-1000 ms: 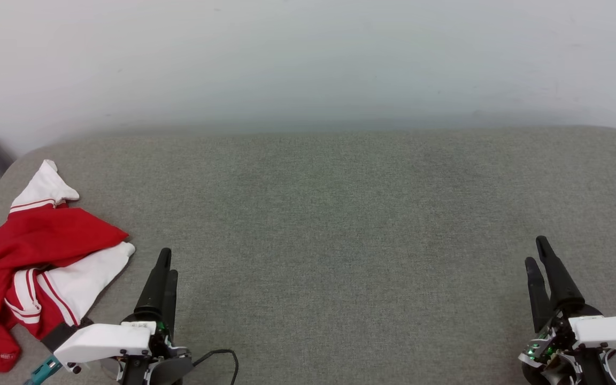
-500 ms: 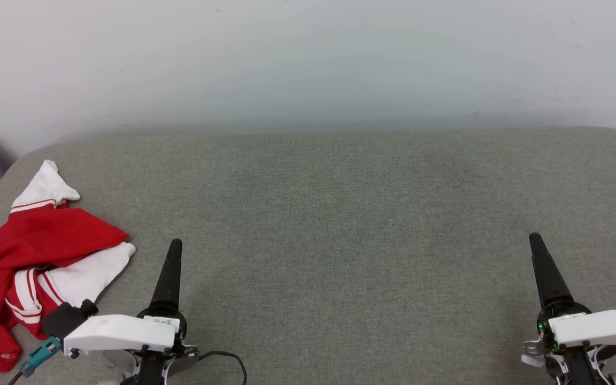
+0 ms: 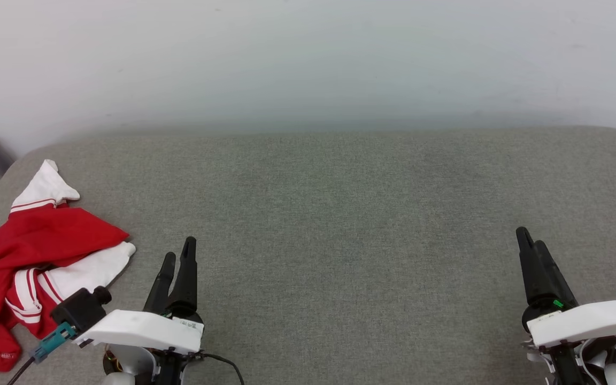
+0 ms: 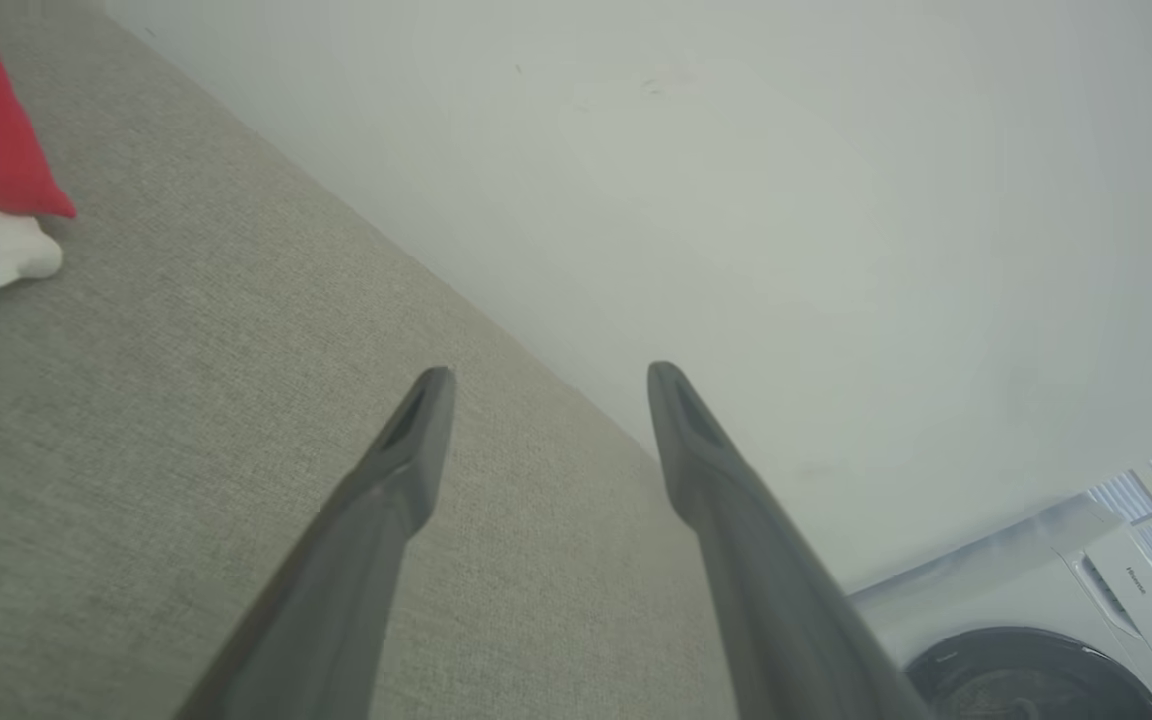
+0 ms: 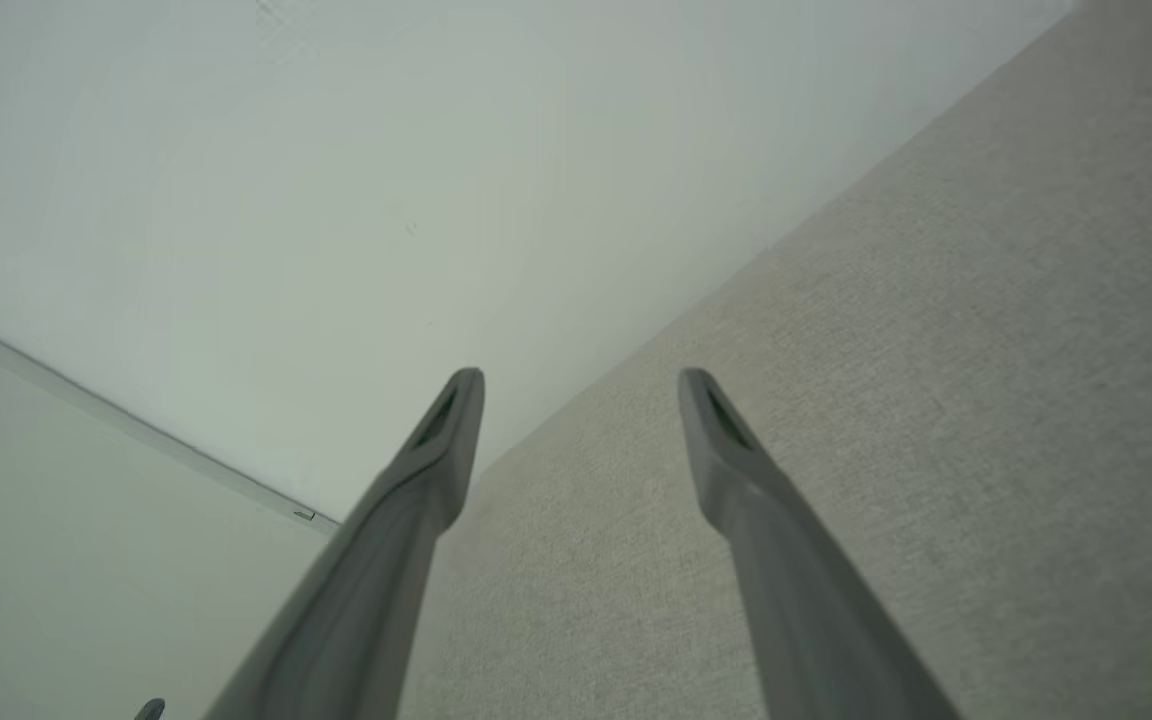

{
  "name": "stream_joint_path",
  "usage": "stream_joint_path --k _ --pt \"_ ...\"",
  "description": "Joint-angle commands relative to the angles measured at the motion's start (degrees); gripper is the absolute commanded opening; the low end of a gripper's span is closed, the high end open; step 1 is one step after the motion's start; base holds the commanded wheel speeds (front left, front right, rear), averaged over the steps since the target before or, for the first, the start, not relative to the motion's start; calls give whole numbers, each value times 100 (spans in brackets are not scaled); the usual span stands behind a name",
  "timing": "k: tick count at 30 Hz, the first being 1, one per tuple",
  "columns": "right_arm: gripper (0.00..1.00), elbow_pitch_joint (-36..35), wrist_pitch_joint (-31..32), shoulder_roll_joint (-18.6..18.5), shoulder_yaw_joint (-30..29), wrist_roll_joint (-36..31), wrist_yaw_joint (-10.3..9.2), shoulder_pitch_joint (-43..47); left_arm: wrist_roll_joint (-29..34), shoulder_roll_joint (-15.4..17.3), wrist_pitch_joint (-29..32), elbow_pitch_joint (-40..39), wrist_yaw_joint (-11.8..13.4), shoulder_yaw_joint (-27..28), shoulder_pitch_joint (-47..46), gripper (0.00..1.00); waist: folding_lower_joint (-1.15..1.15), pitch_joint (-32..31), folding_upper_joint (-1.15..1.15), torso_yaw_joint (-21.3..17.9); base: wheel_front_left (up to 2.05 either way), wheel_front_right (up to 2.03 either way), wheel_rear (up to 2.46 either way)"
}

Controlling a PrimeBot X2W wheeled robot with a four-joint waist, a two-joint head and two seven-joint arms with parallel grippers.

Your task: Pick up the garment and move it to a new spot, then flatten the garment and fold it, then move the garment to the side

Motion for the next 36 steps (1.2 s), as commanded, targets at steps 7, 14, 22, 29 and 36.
stream_joint_path --k 7,14,22,29,36 --pt "100 -231 53 -25 5 -891 0 -47 897 67 -158 -184 89 -91 -100 100 0 7 0 8 0 0 0" --pt "100 -321 80 -7 -5 -1629 0 -28 1623 211 -280 -224 218 -187 -105 100 0 5 0 14 0 0 0" --pt "100 -397 126 15 -35 -2325 0 29 2262 370 -414 -204 367 -340 -94 100 0 -7 0 26 0 0 0" --pt "100 -465 166 42 -43 -2846 0 54 2718 482 -520 -142 416 -529 -163 100 0 -18 0 21 0 0 0" --pt "100 -527 166 68 -38 -3285 0 96 3061 539 -619 -106 478 -642 -160 100 0 -29 0 5 0 0 0"
